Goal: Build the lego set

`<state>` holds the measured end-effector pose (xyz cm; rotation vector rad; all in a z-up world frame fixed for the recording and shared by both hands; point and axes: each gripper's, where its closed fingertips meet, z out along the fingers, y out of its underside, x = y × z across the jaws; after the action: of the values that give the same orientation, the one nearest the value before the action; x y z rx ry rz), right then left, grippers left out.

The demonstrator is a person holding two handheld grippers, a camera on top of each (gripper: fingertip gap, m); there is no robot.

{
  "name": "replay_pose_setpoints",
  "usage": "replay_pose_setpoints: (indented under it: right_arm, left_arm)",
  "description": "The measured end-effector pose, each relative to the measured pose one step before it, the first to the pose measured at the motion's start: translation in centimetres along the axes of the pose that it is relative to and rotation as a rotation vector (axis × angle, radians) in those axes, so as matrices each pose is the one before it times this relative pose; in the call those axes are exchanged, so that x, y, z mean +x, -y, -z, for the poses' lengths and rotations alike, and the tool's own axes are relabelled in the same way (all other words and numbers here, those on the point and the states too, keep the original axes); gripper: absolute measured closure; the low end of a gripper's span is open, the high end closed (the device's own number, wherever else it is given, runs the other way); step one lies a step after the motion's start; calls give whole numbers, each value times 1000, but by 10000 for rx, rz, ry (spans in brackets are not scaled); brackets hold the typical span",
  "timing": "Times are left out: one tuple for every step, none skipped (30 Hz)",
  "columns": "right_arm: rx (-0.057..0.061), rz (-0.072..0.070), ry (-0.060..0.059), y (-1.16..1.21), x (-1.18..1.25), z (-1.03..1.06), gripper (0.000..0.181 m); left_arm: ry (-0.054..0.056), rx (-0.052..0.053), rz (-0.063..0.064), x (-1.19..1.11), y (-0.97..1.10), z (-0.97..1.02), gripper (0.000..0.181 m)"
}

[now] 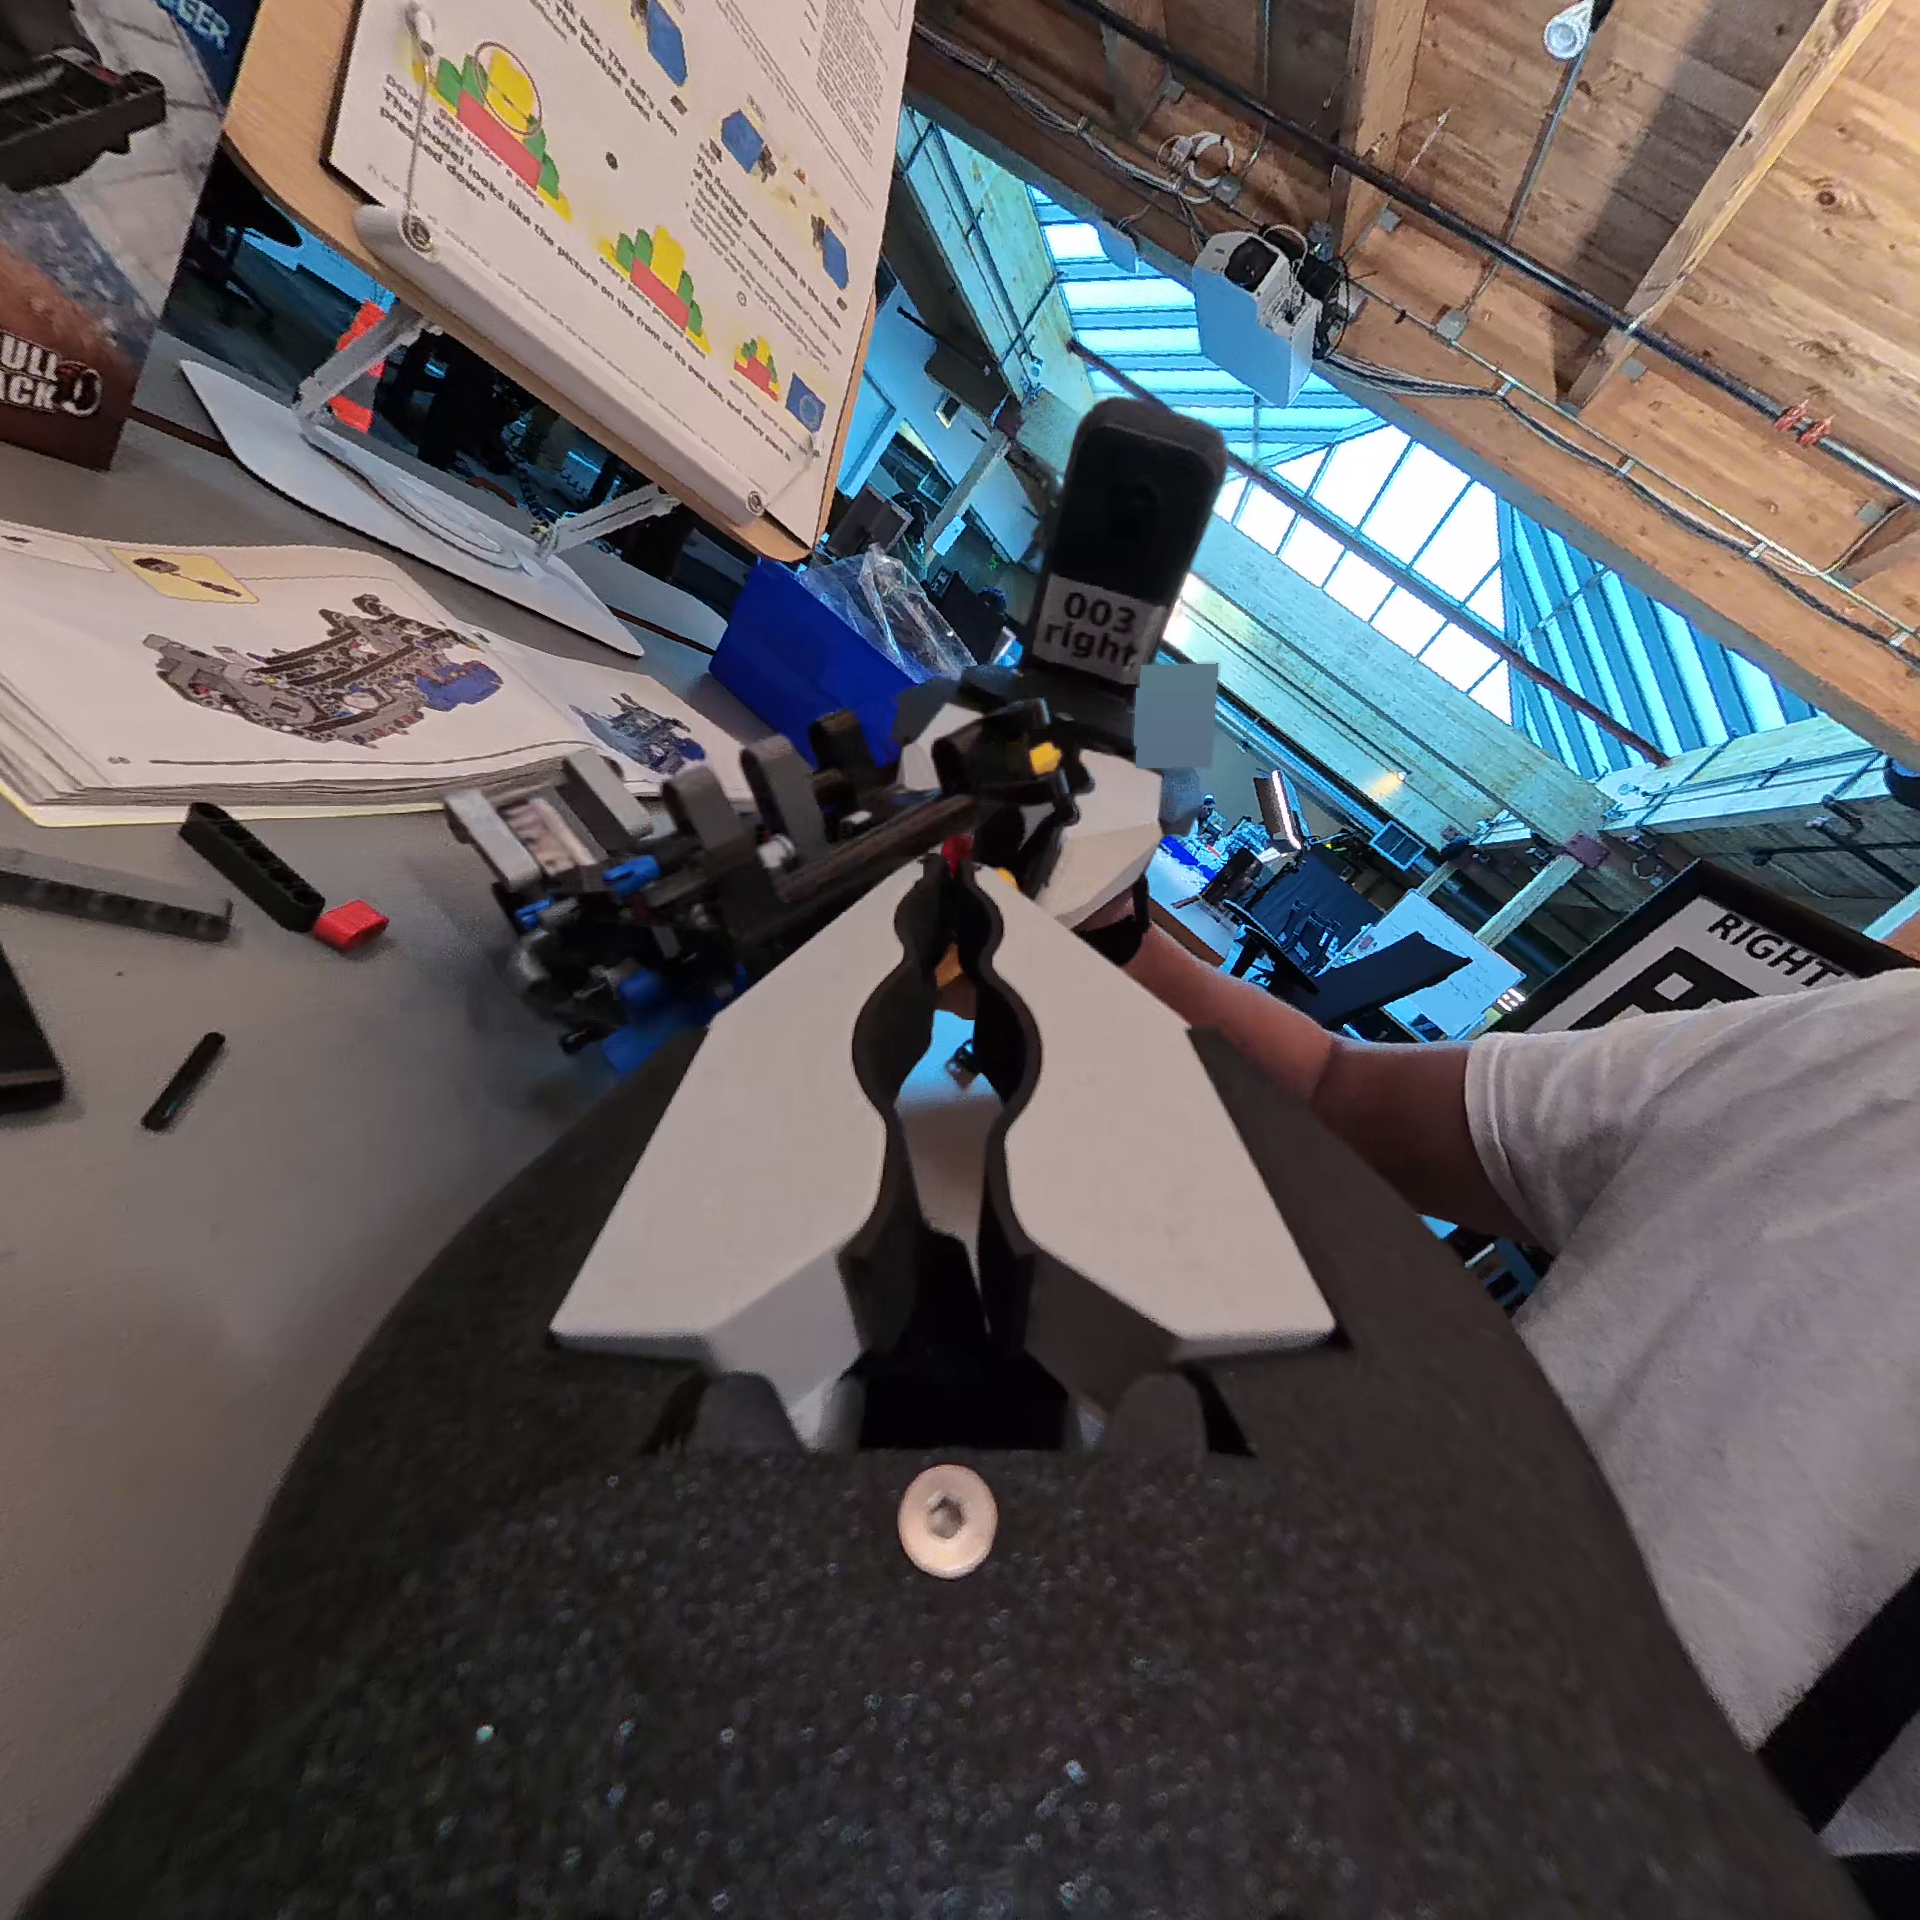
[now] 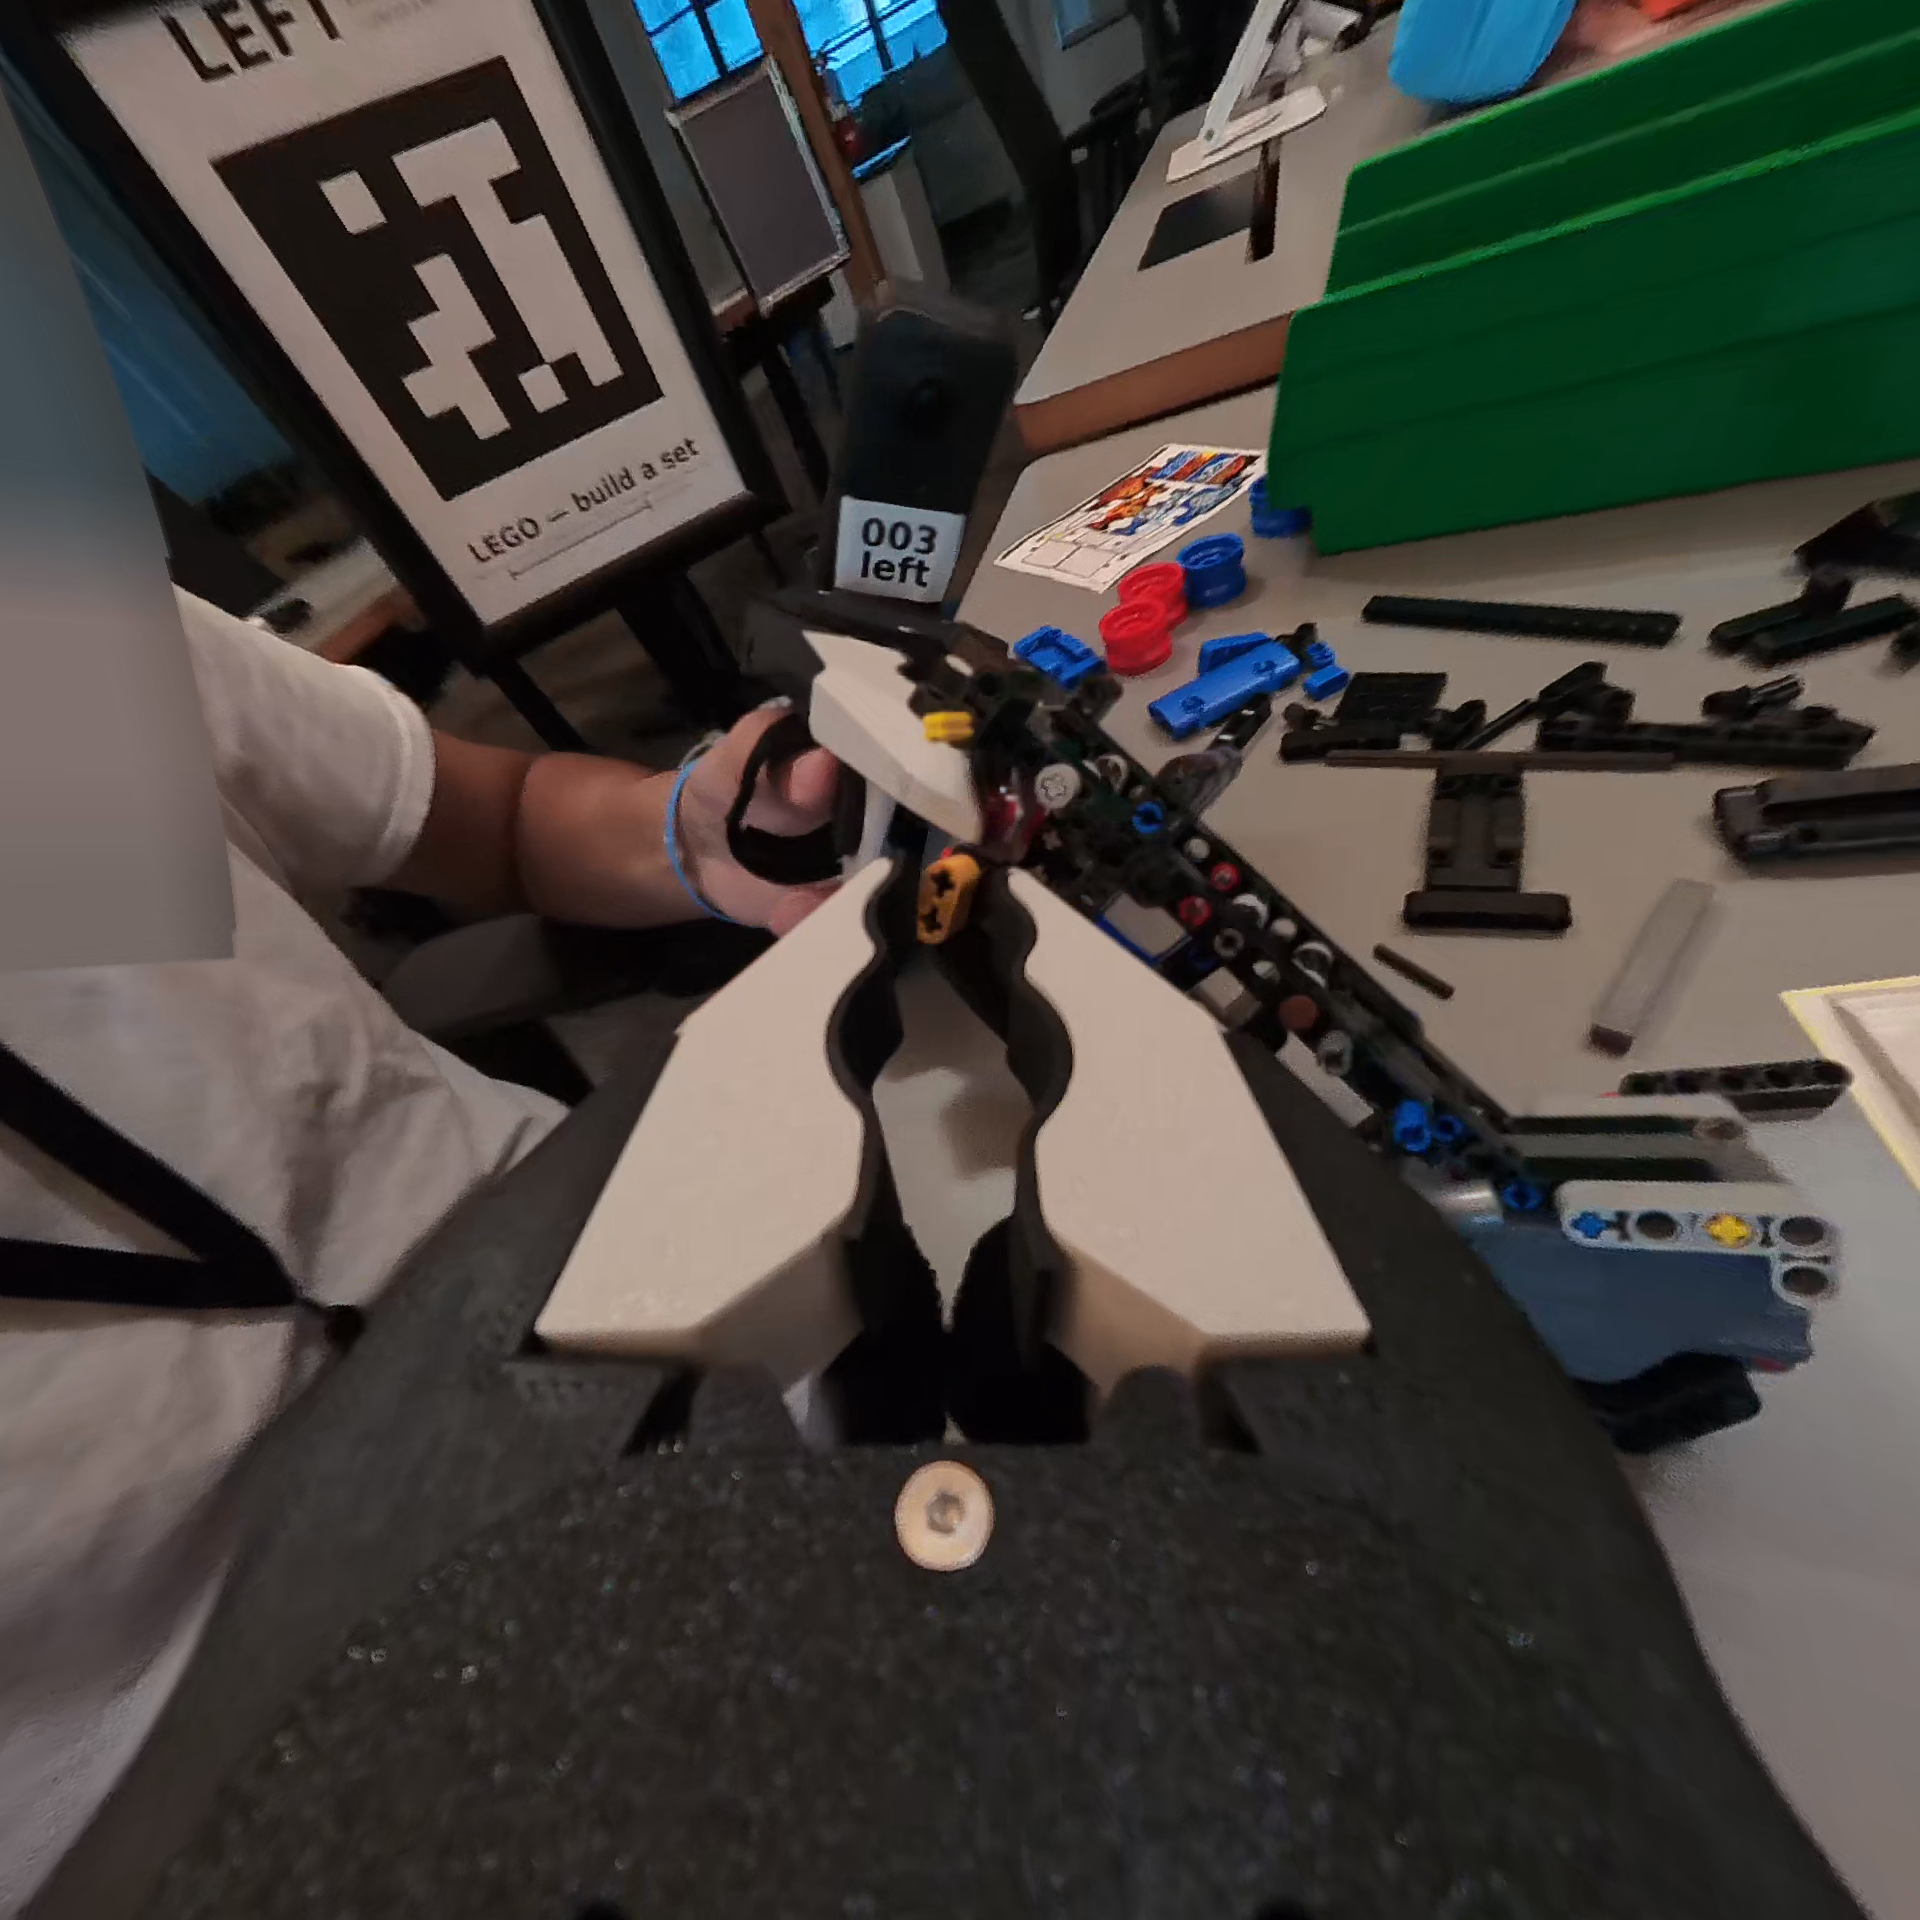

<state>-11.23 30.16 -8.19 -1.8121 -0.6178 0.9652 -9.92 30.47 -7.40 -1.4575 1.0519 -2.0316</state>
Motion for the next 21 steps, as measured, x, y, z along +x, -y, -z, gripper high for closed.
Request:
replay_pose_setpoints:
  right_arm:
    - [-66, 204, -134, -152, 0, -198, 168]
    - [-138, 161, -65, -225, -2, -172, 168]
    - [-51, 162, -116, -23, 117, -44, 168]
    - [-8, 27, -162, 80, 234, 58, 170]
    - [-82, -71, -129, -34, 281, 88, 171]
    - [-92, -164, -68, -101, 264, 88, 171]
    - [34, -251, -62, -25, 291, 81, 172]
    - [107, -290, -121, 54, 401, 51, 172]
    - [95, -345, -162, 59, 442, -23, 172]
    - [88, -305, -107, 82, 338, -44, 173]
    - [89, -279, -74, 91, 236, -102, 173]
    - [-81, -219, -95, -134, 170, -173, 173]
    - [-377, 18, -166, -504, 103, -203, 173]
    - [-398, 326, -224, -517, 31, -198, 173]
    - [-353, 349, -213, -387, -91, -138, 173]
    - [-437, 308, -228, -296, -127, -64, 173]
    - [-380, 311, -272, -179, -54, -28, 173]
    - [-360, 306, -247, -148, -66, -14, 173]
    - [-370, 332, -195, -236, -99, -61, 174]
    - [-452, 374, -139, -306, -146, -65, 173]
    - [-430, 358, -165, -184, -76, -32, 173]
  left_arm:
    - [25, -57, -68, 34, -115, -62, 181]
    - [-29, -72, -36, 98, -127, -81, 181]
    - [11, -5, -13, 17, -30, -15, 181]
    - [31, 56, -5, -22, 95, 72, 181]
    - [-10, 39, 29, 13, 90, 134, 181]
    - [5, 54, 18, -4, 144, 209, 181]
    - [71, 44, -30, -65, 149, 290, 181]
    - [87, -6, -70, -55, 76, 354, 181]
    - [66, -104, -72, 12, -119, 351, 181]
    - [48, -230, -52, 122, -383, 335, 181]
    - [107, -204, -68, 167, -396, 347, 181]
    - [123, -214, -130, 230, -407, 344, 181]
    - [129, -311, -211, 262, -495, 307, 181]
    - [173, -276, -266, 174, -406, 300, 181]
    - [233, -193, -234, 42, -256, 319, 181]
    - [234, -153, -159, -42, -231, 333, 181]
    - [186, -133, -108, -42, -283, 283, 181]
    - [122, -91, -90, 26, -286, 229, 181]
    - [74, -82, -64, 53, -314, 154, 181]
    - [81, -101, -35, -2, -354, 96, 181]
    - [80, -101, -18, -48, -360, 33, 181]
